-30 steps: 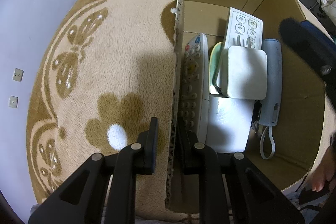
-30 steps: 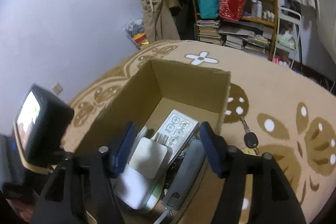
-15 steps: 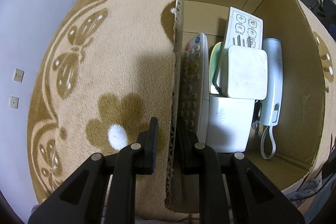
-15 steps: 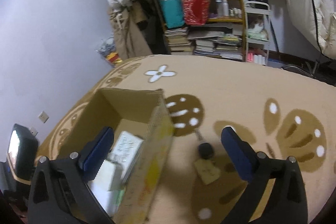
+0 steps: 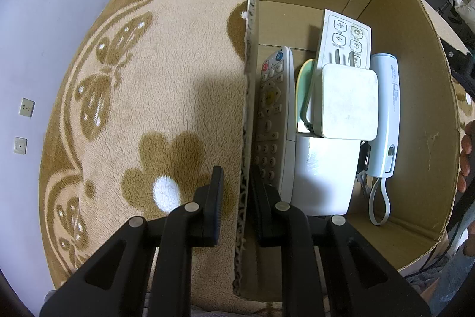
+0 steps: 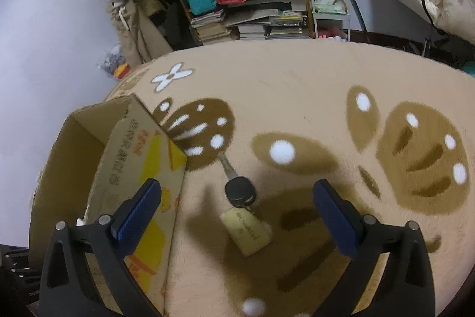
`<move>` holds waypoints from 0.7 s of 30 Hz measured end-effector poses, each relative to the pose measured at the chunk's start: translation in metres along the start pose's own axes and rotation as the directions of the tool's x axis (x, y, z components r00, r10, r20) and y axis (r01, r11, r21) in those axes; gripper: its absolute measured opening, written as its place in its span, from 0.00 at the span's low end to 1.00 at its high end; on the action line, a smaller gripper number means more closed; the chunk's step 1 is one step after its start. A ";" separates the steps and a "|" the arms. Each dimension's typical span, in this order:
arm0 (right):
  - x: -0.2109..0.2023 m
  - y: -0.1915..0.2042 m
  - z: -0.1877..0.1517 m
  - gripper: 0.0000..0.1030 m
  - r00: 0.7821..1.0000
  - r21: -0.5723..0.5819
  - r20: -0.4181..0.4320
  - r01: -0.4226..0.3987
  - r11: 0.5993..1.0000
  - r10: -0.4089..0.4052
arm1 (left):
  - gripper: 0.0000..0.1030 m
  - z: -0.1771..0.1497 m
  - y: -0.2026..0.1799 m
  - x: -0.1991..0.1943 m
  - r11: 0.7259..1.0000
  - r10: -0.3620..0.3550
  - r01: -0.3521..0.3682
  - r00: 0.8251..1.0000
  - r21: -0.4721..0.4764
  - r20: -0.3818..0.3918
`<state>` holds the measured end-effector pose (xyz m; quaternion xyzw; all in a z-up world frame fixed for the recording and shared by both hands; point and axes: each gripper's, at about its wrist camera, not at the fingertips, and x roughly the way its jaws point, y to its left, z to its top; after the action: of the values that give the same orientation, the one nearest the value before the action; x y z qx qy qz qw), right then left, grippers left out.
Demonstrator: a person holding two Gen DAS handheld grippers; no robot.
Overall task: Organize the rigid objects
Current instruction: 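Move the right tool to the car keys and grasp the black key fob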
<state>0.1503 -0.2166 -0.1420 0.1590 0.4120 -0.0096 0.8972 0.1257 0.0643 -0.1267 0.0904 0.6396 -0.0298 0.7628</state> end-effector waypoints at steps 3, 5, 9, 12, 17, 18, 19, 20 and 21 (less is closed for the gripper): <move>0.009 -0.011 -0.003 1.00 0.999 0.040 -0.012 -0.033 0.999 0.033 | 0.17 0.000 0.000 0.000 1.000 0.004 -0.004 1.000 0.007 0.001; 0.015 -0.015 -0.005 1.00 0.999 0.056 -0.023 -0.042 0.998 0.043 | 0.17 0.000 0.000 0.000 1.000 0.005 -0.005 1.000 0.009 0.000; 0.025 -0.015 -0.010 0.91 0.999 0.032 -0.037 -0.021 0.999 0.022 | 0.17 0.000 0.000 0.000 1.000 0.006 -0.006 1.000 0.009 -0.001; 0.033 -0.014 -0.013 0.77 0.998 0.018 -0.064 0.003 1.000 -0.002 | 0.17 0.000 -0.001 0.002 1.000 0.010 -0.010 1.000 0.010 -0.005; 0.037 -0.009 -0.018 0.56 0.998 -0.045 -0.044 0.031 0.999 -0.033 | 0.17 -0.001 -0.002 0.004 1.000 0.017 -0.016 1.000 0.014 -0.009; 0.036 -0.004 -0.018 0.54 0.999 -0.074 -0.027 0.035 0.997 -0.037 | 0.17 -0.001 -0.002 0.004 1.000 0.015 -0.015 1.000 0.013 -0.010; 0.035 0.000 -0.018 0.54 0.999 -0.092 -0.020 0.042 0.995 -0.044 | 0.17 -0.001 -0.001 0.004 1.000 0.015 -0.015 1.000 0.012 -0.010; 0.036 0.003 -0.019 0.54 0.999 -0.111 -0.022 0.042 0.993 -0.045 | 0.17 -0.001 -0.001 0.004 1.000 0.016 -0.016 1.000 0.013 -0.010; 0.038 0.007 -0.020 0.54 0.999 -0.124 -0.034 0.036 0.992 -0.041 | 0.17 -0.001 -0.002 0.004 1.000 0.018 -0.018 1.000 0.015 -0.010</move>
<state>0.1617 -0.2000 -0.1807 0.0957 0.4308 0.0014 0.8974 0.1252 0.0629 -0.1310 0.1023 0.6422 -0.0273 0.7592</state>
